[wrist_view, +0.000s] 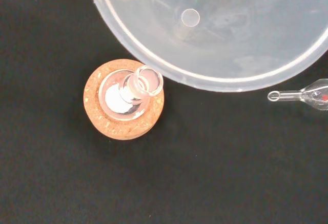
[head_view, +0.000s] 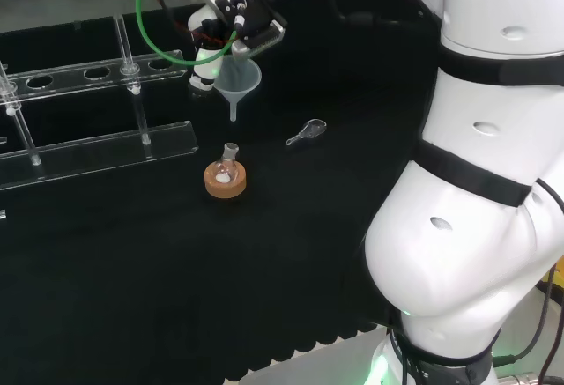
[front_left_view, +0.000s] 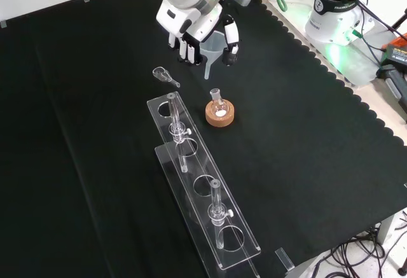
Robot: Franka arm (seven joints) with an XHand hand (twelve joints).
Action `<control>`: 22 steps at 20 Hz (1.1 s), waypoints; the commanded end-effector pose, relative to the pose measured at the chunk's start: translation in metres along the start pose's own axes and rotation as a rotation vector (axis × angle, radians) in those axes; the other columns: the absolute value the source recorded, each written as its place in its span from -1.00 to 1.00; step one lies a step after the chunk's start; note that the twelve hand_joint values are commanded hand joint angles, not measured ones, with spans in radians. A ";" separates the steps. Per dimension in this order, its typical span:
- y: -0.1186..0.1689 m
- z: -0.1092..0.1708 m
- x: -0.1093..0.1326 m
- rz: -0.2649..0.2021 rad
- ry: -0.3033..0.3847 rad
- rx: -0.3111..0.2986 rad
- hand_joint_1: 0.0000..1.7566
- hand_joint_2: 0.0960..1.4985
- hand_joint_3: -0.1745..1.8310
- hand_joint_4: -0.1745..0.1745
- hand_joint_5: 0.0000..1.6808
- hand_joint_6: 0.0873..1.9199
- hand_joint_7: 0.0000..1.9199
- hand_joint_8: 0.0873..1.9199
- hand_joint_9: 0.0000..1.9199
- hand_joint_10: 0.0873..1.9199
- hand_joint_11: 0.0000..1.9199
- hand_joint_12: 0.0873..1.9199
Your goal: Put the funnel back on the funnel stand.
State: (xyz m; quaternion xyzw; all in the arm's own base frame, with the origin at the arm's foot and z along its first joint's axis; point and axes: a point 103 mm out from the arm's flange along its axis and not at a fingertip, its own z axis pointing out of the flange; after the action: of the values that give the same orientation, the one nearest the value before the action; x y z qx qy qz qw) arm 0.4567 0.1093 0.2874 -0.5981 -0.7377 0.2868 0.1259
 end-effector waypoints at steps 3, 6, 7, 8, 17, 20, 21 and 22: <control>-0.013 -0.023 -0.010 0.025 -0.002 -0.032 -0.04 -0.16 -0.20 -0.14 0.17 -0.16 -0.13 -0.31 0.38 -0.51 -0.22 0.22; -0.019 -0.036 -0.014 0.034 -0.004 -0.055 -0.04 -0.16 -0.20 -0.14 0.17 -0.16 -0.13 -0.31 0.38 -0.51 -0.22 0.22; -0.020 -0.040 -0.015 0.036 -0.005 -0.061 -0.04 -0.16 -0.20 -0.14 0.17 -0.16 -0.13 -0.31 0.38 -0.50 -0.22 0.22; -0.021 -0.043 -0.016 0.036 -0.006 -0.066 -0.04 -0.16 -0.20 -0.14 0.17 -0.16 -0.13 -0.31 0.38 -0.50 -0.22 0.22; -0.021 -0.082 -0.016 0.034 -0.020 -0.107 -0.04 -0.16 -0.19 -0.14 0.17 -0.16 -0.13 -0.31 0.38 -0.50 -0.22 0.22; -0.018 -0.094 -0.014 0.024 -0.020 -0.126 -0.04 -0.16 -0.19 -0.14 0.17 -0.16 -0.13 -0.31 0.38 -0.50 -0.22 0.22; -0.017 -0.098 -0.013 0.021 -0.023 -0.130 -0.04 -0.16 -0.19 -0.14 0.16 -0.16 -0.13 -0.31 0.38 -0.50 -0.22 0.22; -0.015 -0.101 -0.012 0.017 -0.028 -0.131 -0.04 -0.16 -0.19 -0.14 0.16 -0.16 -0.13 -0.31 0.38 -0.50 -0.22 0.22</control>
State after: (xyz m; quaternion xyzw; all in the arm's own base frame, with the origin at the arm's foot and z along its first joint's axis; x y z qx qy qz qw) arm 0.4897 0.1138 0.3695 -0.6155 -0.7441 0.2473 0.0799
